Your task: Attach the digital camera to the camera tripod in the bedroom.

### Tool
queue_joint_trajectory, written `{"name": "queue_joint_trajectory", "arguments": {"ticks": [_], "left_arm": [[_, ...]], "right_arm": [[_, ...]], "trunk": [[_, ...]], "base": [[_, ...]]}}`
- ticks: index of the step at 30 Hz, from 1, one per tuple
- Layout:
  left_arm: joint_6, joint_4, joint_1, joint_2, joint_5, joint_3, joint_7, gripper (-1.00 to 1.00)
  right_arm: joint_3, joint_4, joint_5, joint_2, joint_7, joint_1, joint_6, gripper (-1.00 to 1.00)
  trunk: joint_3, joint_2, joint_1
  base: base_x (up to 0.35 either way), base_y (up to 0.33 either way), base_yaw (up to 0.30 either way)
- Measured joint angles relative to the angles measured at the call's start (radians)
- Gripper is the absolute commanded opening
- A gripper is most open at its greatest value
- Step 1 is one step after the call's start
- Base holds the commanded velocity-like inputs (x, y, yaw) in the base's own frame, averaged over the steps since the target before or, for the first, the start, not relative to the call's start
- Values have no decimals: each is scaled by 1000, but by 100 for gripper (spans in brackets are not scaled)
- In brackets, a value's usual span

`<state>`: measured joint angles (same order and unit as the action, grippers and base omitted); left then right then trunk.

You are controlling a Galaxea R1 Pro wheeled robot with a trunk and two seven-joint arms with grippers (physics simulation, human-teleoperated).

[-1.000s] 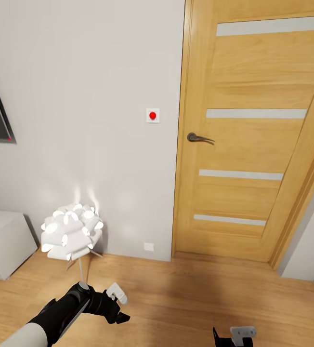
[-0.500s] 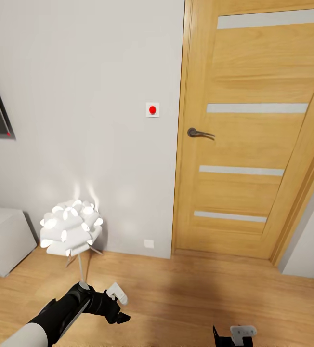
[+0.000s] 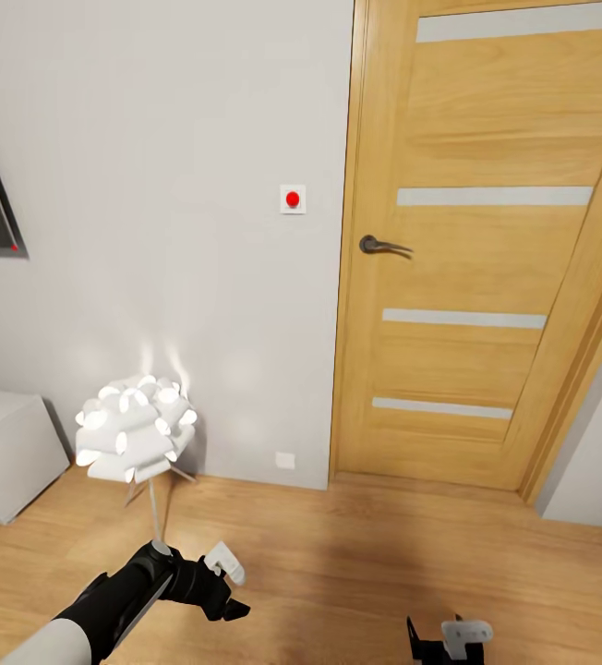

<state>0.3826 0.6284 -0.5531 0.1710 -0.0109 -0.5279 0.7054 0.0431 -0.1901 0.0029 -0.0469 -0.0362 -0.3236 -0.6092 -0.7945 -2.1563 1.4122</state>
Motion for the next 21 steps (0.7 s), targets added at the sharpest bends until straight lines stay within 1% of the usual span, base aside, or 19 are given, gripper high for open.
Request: {"name": "queue_joint_trajectory", "arguments": {"ticks": [1,2,3,5,7,10,13,16,17,19,20,21], "left_arm": [[0,0,0,0,0,0,0,100],[-1,1,0,1,0,0,0,100],[-1,1,0,1,0,0,0,100],[-1,13,0,2,0,1,0,100],[0,47,0,5,0,4,0,100],[3,83,0,12,0,5,-1,100],[4,112,0,18,0,6,0,100],[7,158,0,21,-1,6,1,100],[9,179,0,22,-2,7,1,100],[10,194,0,23,-2,11,1,100],[11,204,0,23,-2,17,1,100],[11,208,0,23,-2,23,1,100]], "right_arm": [[0,1,0,0,-1,0,-17,100],[0,4,0,0,-2,0,-57,100],[0,6,0,1,-3,1,-79,100],[-3,9,-1,2,-17,1,-185,100],[-6,6,-1,3,-32,1,-331,100],[-6,-20,0,5,-38,0,-435,100],[-5,-64,0,6,-40,0,-436,100],[-5,-161,0,7,-40,0,-436,100],[-5,-223,1,7,-40,-1,-436,100],[-5,-294,1,8,-40,-1,-436,100],[-5,-359,1,7,-39,-2,-431,100],[-5,-393,1,7,-39,-3,-398,100]], "trunk": [[-3,-7,4],[-6,-14,8],[-9,-21,12],[-16,-35,19],[-22,-49,27],[-31,-70,38],[-41,-91,50],[-50,-112,61],[-53,-119,65],[-59,-133,73],[-63,-140,77],[-66,-147,81]], "base": [[0,0,0],[0,0,0],[0,0,0],[0,0,0],[0,0,0],[0,0,0],[0,0,0],[0,0,0],[0,0,0],[0,0,0],[0,0,0],[0,0,0]]}}
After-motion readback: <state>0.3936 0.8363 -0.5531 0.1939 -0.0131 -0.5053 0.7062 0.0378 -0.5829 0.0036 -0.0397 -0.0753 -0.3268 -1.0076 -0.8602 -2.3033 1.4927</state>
